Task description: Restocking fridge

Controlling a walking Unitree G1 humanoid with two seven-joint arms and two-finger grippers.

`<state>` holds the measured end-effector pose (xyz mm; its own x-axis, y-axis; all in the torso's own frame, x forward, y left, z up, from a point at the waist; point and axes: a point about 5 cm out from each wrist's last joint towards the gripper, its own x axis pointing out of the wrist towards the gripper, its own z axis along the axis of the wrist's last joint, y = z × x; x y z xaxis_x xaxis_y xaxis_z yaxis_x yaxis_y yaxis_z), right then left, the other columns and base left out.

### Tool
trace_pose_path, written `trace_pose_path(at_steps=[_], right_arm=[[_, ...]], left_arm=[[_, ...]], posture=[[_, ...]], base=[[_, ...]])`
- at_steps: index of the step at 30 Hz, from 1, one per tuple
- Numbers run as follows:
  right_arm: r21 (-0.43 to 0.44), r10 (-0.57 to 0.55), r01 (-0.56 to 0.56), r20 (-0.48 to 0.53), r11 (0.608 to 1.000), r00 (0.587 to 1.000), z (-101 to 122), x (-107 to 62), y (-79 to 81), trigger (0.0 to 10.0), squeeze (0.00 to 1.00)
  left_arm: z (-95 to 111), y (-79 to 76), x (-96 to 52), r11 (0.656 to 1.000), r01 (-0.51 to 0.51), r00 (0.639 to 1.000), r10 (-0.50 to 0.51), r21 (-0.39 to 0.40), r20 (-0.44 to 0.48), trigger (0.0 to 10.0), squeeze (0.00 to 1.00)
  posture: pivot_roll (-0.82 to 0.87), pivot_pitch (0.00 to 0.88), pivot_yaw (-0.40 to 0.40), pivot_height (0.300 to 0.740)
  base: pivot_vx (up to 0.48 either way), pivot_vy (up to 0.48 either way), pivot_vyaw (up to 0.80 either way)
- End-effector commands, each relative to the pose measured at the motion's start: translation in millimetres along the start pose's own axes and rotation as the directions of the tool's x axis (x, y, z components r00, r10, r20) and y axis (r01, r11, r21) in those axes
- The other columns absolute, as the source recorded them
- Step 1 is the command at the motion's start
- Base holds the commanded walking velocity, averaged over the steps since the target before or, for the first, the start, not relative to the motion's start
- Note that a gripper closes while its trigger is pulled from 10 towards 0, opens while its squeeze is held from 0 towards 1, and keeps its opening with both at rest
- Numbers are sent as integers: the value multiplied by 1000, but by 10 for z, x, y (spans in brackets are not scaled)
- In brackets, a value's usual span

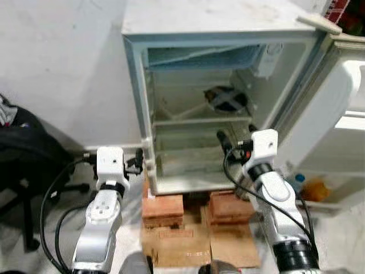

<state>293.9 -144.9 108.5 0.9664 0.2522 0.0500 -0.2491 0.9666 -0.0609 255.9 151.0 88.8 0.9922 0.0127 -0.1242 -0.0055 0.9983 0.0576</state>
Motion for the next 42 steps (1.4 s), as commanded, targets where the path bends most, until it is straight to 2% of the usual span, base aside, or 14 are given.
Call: trace_pose_path(at_steps=[1,8,18,25,34,36,42], right_arm=[[-4,14,-14,-24,1000,1000,-34,4,29,10000,0],[-12,19,-20,-39,1000,999,-45,42,34,10000,0],[-14,26,-27,-22,1000,999,13,159,97,10000,0],[-16,33,-33,-24,999,999,-3,162,128,10000,0],[-20,39,-40,-22,999,999,-14,105,119,10000,0],[-40,71,-72,-28,997,997,-25,77,139,10000,0],[-43,70,-71,-19,997,997,-9,83,156,10000,0]], left_arm=[[-32,24,-11,1000,-4,1000,4,9,-7,10000,0],[-46,16,-6,1000,-13,1000,13,1,1,10000,0],[27,1,51,999,15,999,-13,-50,40,10000,0],[16,-5,42,999,12,999,-10,-47,39,10000,0],[-1,-13,19,998,18,999,-16,-55,33,10000,0],[-10,-18,6,998,21,999,-19,-63,27,10000,0],[-8,-15,7,998,17,1000,-15,-63,26,10000,0]], posture=[[65,0,-29,740],[62,0,-31,740],[51,0,-20,740],[52,5,-20,740],[46,28,-27,740],[44,38,-30,740],[42,44,-29,740]], base=[[-345,0,0],[-316,0,0],[0,0,-762],[0,-116,-584],[260,-300,0],[308,-345,0],[315,-357,683]])
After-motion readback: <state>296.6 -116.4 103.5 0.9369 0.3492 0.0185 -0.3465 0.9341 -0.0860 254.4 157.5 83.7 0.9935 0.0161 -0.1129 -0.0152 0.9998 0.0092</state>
